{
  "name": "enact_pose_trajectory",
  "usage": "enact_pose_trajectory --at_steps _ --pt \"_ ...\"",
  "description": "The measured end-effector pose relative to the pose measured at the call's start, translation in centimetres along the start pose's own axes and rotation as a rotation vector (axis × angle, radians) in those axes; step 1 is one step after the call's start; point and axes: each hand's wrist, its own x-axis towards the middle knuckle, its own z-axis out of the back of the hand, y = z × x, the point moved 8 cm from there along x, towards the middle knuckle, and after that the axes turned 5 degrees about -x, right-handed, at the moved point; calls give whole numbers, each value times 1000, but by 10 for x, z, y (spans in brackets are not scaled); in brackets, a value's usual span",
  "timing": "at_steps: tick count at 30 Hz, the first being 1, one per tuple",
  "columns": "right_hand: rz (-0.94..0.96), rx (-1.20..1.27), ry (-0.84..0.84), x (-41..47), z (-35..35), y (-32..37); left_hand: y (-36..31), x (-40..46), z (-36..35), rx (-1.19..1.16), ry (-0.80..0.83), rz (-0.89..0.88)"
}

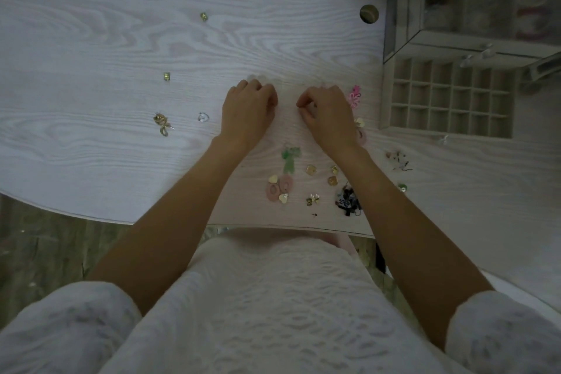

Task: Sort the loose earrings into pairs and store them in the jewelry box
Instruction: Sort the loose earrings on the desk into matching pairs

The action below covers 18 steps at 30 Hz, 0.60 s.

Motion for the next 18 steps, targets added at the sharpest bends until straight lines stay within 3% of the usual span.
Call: enact_pose_trajectory --at_steps 8,18 --pt "-75 -1 -17 -10 -1 -6 -16 6 -2 -237 14 -57" --pt "-119 -46 -37 -13 -1 -8 4 -20 15 -126 -57 -100"
